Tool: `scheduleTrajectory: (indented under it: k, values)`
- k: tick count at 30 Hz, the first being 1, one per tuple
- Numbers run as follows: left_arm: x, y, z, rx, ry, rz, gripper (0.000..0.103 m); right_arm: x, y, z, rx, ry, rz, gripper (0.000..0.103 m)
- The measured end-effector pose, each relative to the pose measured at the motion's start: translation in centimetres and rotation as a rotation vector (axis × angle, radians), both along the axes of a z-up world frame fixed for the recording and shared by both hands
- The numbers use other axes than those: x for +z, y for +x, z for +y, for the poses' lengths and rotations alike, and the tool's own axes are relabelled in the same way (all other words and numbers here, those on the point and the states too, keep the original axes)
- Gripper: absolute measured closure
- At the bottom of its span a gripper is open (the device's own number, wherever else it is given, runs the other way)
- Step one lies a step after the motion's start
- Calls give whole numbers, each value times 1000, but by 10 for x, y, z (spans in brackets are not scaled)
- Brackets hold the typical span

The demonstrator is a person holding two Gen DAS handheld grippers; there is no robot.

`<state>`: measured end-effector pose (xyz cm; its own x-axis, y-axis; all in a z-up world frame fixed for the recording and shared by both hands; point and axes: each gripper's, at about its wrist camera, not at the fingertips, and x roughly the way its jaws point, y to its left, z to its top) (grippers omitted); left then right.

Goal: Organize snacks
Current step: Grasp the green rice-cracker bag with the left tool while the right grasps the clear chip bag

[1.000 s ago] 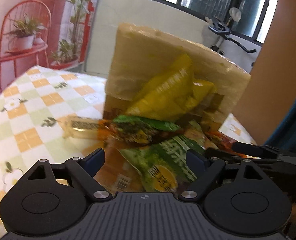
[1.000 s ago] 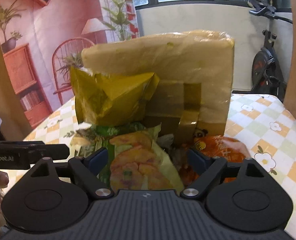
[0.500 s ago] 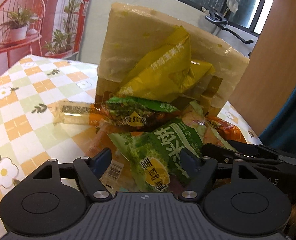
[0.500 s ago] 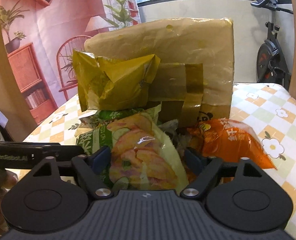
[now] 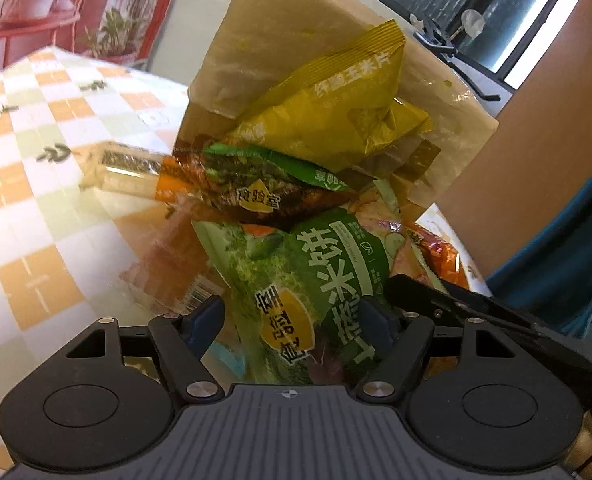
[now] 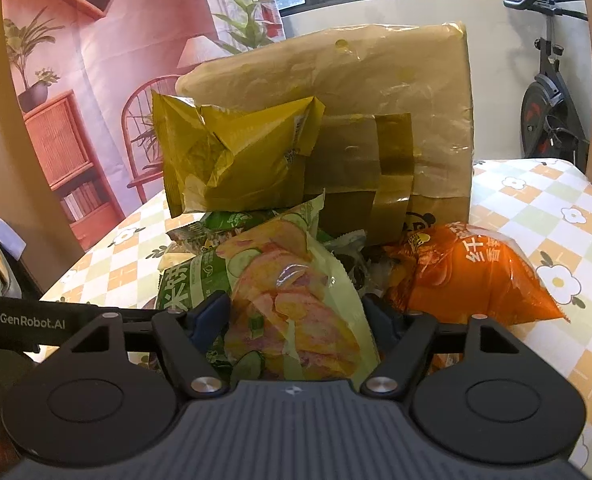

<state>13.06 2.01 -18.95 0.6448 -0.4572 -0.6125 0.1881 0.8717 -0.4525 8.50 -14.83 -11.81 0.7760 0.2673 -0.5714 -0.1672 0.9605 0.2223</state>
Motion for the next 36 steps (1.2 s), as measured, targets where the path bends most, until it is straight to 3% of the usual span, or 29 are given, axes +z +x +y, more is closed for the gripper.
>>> scheduleTrajectory:
  k: [12, 14, 24, 30, 36]
  values:
    - [-14, 5, 5, -1, -99, 36, 27, -3, -3, -1, -3, 11, -1, 29]
    - [-15, 5, 6, -8, -116, 37, 31, -3, -3, -1, -3, 15, 0, 29]
    - [-13, 0, 5, -18, -112, 6, 34, -7, -2, -5, -10, 62, 1, 29]
    - [-5, -6, 5, -25, -96, -22, 36, -1, -6, 0, 7, 51, -12, 37]
    - [3, -11, 4, -37, -90, -40, 36, 7, -12, 2, 9, 42, -19, 38]
